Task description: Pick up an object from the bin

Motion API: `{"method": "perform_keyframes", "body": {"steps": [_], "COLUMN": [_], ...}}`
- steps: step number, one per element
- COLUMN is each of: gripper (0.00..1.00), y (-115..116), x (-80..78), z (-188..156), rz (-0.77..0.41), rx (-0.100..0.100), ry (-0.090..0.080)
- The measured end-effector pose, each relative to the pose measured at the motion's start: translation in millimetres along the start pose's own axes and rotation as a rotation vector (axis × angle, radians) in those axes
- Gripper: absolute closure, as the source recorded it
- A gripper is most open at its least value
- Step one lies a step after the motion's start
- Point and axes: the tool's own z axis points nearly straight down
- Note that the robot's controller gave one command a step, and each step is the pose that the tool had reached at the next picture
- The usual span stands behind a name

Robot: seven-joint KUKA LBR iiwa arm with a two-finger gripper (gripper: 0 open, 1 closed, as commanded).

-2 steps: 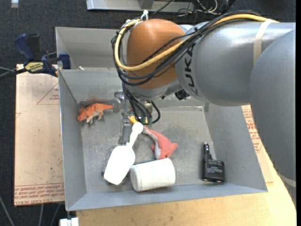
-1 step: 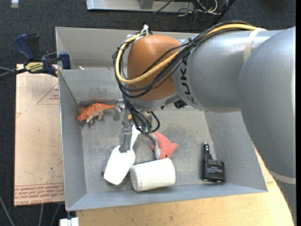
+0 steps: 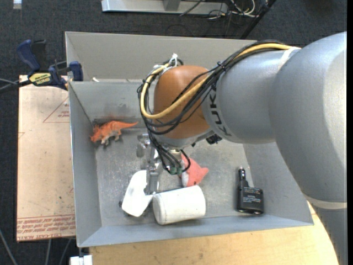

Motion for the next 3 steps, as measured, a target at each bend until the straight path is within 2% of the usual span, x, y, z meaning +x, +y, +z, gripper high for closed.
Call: {"method": "perform_keyframes", "body": {"steps": [1, 2, 3], "gripper": [1.00, 1.00, 1.00], "y": [8, 8, 5], "x": [-7.3, -7.3, -23.2], "z": [49, 49, -109], "rz": [0.023, 0.023, 0.023], "rx": [-0.003, -0.003, -0.006], "ry": [-0.008, -0.008, -0.015]}}
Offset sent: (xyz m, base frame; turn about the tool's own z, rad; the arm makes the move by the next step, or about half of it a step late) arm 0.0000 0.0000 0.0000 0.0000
